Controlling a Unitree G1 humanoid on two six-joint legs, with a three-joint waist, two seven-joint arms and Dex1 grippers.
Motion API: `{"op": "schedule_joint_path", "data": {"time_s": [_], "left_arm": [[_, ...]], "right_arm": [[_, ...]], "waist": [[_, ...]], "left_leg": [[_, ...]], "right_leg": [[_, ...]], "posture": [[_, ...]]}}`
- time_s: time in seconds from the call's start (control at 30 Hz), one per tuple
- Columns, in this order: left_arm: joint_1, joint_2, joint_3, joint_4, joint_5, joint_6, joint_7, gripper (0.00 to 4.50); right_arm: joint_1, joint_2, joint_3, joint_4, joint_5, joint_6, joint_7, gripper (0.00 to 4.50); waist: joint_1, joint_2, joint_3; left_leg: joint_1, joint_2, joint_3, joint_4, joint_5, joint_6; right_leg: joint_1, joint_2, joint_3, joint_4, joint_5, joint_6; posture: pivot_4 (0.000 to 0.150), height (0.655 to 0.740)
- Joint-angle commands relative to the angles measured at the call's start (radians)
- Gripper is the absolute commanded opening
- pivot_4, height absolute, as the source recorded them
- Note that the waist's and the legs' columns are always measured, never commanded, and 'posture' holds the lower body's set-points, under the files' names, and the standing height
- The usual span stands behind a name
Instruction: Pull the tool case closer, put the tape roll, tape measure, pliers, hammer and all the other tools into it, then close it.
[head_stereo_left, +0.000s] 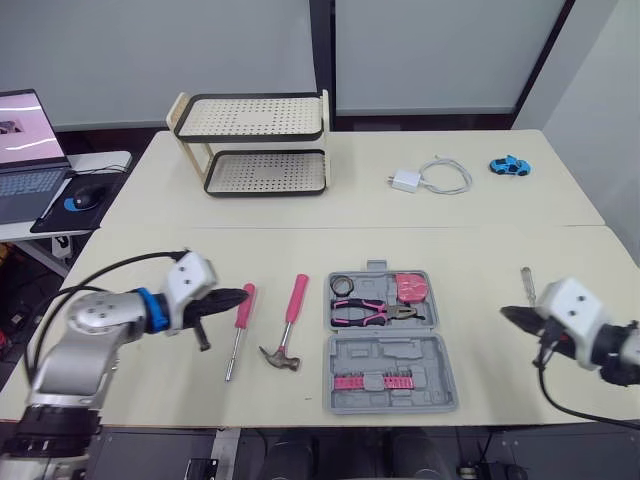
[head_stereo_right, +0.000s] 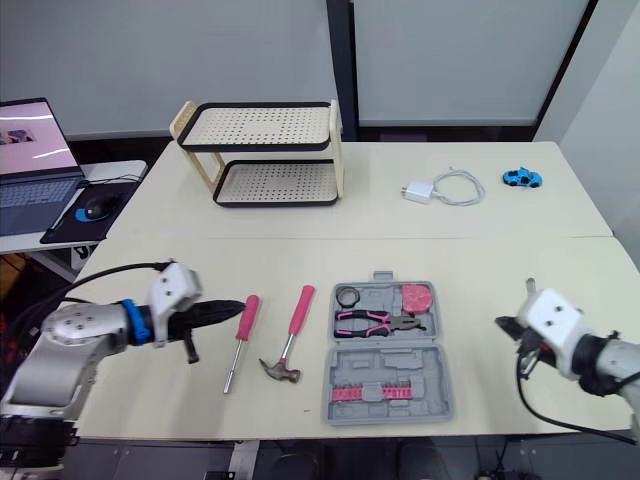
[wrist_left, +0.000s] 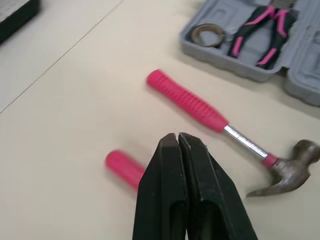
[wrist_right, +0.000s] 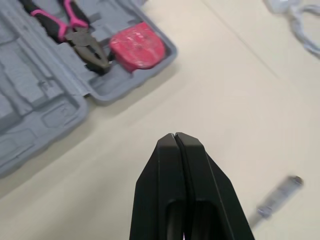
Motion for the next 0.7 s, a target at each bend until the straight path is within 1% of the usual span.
{"op": "schedule_joint_path", "data": {"time_s": [0.03,0.13,0.17,0.23,0.33,0.57,0.6,0.63,0.7], "left_arm": [[0.026,-0.001,0.103,0.066,-0.015,-0.038,0.07,0.04],[0.051,-0.025,0.158,0.123,-0.028,-0.049,0.126,0.04],[0.062,-0.033,0.174,0.139,-0.031,-0.06,0.14,0.4],[0.098,-0.053,0.217,0.183,-0.037,-0.076,0.173,0.86],[0.156,-0.07,0.261,0.235,-0.049,-0.088,0.2,1.87],[0.227,-0.091,0.271,0.205,-0.066,-0.098,0.228,4.07],[0.231,-0.092,0.271,0.195,-0.069,-0.094,0.233,4.41],[0.236,-0.092,0.27,0.184,-0.072,-0.09,0.237,4.48],[0.245,-0.092,0.27,0.164,-0.077,-0.081,0.245,4.48]], "right_arm": [[0.059,-0.012,-0.157,0.034,0.028,0.012,0.025,0.0],[0.111,0.006,-0.231,0.076,0.043,0.005,0.03,0.0],[0.128,0.011,-0.246,0.088,0.046,-0.001,0.03,0.38],[0.158,0.034,-0.277,0.113,0.054,-0.002,0.016,0.89],[0.185,0.064,-0.297,0.136,0.059,-0.013,0.0,2.02],[0.181,0.06,-0.286,0.192,0.062,-0.035,-0.01,4.47],[0.177,0.058,-0.283,0.198,0.062,-0.038,-0.01,4.5],[0.173,0.056,-0.281,0.204,0.062,-0.039,-0.011,4.5],[0.166,0.054,-0.275,0.212,0.062,-0.04,-0.012,4.5]], "waist": [[0.001,0.0,0.0],[0.003,0.0,0.0],[0.003,0.0,0.0],[0.002,0.0,0.0],[-0.001,0.0,0.0],[0.0,-0.001,-0.002],[0.001,-0.001,-0.002],[0.002,-0.001,-0.002],[0.002,-0.002,-0.002]], "left_leg": [[0.0,0.0,0.0,0.0,0.0,0.0],[0.0,0.0,0.0,0.0,0.0,0.0],[0.0,0.0,0.0,0.0,0.0,0.0],[0.0,0.0,0.001,0.0,0.0,0.0],[0.0,0.0,0.001,-0.001,0.0,0.0],[0.001,0.0,0.001,-0.001,0.0,0.0],[0.001,0.0,0.001,-0.001,0.0,0.0],[0.001,0.0,0.001,-0.001,0.0,0.0],[0.001,0.0,0.002,-0.001,0.0,0.0]], "right_leg": [[0.0,0.0,0.0,0.0,0.0,0.0],[0.0,0.0,0.0,0.0,0.0,0.0],[0.0,0.0,0.0,-0.001,0.0,0.0],[0.0,0.0,0.001,0.0,0.0,0.0],[-0.001,0.0,0.001,0.0,0.0,0.0],[0.0,-0.001,0.001,0.0,0.0,0.0],[0.0,-0.001,0.001,0.0,0.0,0.0],[0.0,-0.001,0.001,0.0,0.0,0.0],[0.0,-0.001,0.002,0.0,0.0,0.0]], "posture": [[0.15,0.74],[0.15,0.74],[0.15,0.74],[0.15,0.74],[0.15,0.74],[0.15,0.74],[0.15,0.74],[0.15,0.74],[0.15,0.74]]}}
